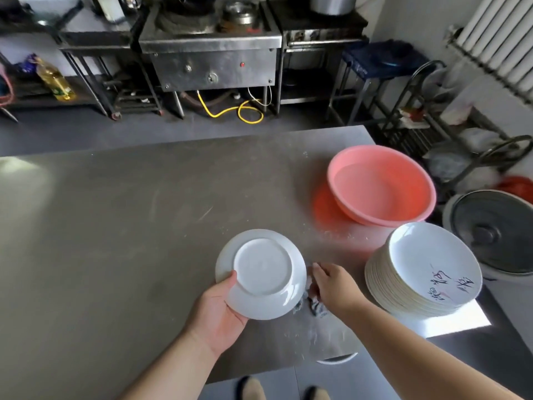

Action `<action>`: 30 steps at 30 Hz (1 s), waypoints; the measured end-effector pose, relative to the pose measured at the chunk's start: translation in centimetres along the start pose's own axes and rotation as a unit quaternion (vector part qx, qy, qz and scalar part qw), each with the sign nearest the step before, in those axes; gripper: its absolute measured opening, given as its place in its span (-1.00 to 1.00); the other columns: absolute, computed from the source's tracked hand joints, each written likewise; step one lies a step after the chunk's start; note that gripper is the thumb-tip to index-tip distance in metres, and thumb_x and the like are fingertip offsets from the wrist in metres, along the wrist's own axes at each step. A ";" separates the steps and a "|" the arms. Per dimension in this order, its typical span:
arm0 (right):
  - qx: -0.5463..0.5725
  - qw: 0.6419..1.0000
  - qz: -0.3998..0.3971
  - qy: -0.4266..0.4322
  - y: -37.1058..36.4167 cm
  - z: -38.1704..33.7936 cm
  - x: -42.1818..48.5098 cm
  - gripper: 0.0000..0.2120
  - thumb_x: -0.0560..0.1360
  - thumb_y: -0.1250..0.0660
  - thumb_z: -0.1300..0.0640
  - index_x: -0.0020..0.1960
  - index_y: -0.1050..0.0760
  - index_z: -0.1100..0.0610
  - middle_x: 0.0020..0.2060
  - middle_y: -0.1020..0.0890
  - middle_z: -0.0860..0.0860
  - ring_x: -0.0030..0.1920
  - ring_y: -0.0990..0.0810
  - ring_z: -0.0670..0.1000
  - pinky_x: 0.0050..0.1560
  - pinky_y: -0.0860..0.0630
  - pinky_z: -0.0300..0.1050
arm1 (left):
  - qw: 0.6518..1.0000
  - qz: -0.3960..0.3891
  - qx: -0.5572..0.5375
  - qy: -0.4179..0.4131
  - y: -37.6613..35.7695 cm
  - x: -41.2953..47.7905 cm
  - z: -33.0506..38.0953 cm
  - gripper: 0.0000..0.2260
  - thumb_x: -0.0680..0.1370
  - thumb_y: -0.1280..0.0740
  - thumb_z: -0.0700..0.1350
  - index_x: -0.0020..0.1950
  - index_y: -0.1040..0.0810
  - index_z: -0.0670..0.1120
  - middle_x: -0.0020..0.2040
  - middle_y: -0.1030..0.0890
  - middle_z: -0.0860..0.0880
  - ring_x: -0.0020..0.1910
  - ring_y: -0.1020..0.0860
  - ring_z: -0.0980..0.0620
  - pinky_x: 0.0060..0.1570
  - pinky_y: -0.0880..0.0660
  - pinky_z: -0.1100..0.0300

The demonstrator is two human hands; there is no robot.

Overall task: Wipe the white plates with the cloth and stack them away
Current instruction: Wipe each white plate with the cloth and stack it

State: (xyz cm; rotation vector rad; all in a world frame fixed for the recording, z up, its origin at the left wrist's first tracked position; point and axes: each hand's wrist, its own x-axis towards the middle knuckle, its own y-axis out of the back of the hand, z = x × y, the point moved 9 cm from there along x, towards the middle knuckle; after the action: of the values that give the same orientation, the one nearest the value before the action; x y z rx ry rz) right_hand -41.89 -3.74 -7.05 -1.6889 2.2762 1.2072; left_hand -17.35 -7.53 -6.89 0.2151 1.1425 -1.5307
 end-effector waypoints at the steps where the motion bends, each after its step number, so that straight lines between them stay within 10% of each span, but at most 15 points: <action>1: 0.018 1.000 0.002 0.011 0.8 -0.5 -0.4 -0.58 0.71 -0.15 0.05 -0.28 -0.57 -0.02 -0.48 -0.63 0.01 -0.53 -0.48 -0.07 -0.44 -0.42 -0.26 | 1.000 -0.006 0.003 0.004 -0.4 0.3 0.0 -0.57 0.56 -0.35 -0.06 0.42 -0.60 -0.11 0.35 -0.64 -0.17 0.27 -0.66 -0.14 0.05 -0.67 -0.02; 16: 0.230 0.971 0.049 -0.038 18.5 2.3 -5.7 -0.66 0.69 -0.23 0.01 -0.21 -0.52 0.11 -0.39 -0.54 0.10 -0.46 -0.35 0.02 -0.44 -0.29 -0.17 | 0.954 -0.187 0.223 -0.068 -19.6 0.3 -2.0 -0.66 0.57 -0.41 -0.09 0.35 -0.62 -0.10 0.24 -0.71 -0.15 0.28 -0.65 -0.16 0.24 -0.56 -0.08; 22: 0.174 0.983 0.066 0.006 26.3 5.6 -5.7 -0.71 0.67 -0.22 -0.01 -0.18 -0.59 -0.06 -0.29 -0.70 0.03 -0.38 -0.50 -0.02 -0.31 -0.42 -0.14 | 0.796 -0.124 0.540 -0.244 -27.1 -0.7 -3.6 -0.87 0.66 -0.40 -0.07 0.19 -0.56 0.02 0.07 -0.71 0.06 0.14 -0.66 0.04 0.27 -0.57 -0.12; 27: 0.144 0.981 0.100 0.081 32.4 7.5 -4.7 -0.74 0.71 -0.18 -0.03 -0.07 -0.56 -0.02 -0.20 -0.75 0.03 -0.24 -0.70 0.02 -0.16 -0.55 -0.06 | 0.895 -0.231 0.376 -0.061 -31.9 -1.4 -9.6 -0.51 0.52 -0.10 0.40 0.38 -0.42 0.27 0.23 -0.63 0.37 0.26 -0.52 0.42 0.32 -0.40 0.36; 30: 0.164 0.976 0.094 0.109 33.9 8.9 -3.8 -0.65 0.73 -0.17 -0.08 -0.11 -0.55 0.05 -0.27 -0.71 0.02 -0.25 -0.70 0.01 -0.15 -0.57 -0.09 | 0.908 -0.250 0.334 -0.033 -33.4 -1.2 -11.7 -0.31 0.59 0.13 0.41 0.55 -0.40 0.11 0.42 -0.58 0.18 0.42 -0.48 0.28 0.40 -0.36 0.26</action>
State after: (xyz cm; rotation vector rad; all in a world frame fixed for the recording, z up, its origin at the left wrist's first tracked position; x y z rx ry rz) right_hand -72.05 7.79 7.09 -1.5773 2.6352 0.6405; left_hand -50.01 -2.49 5.69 0.3408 0.5956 -2.3449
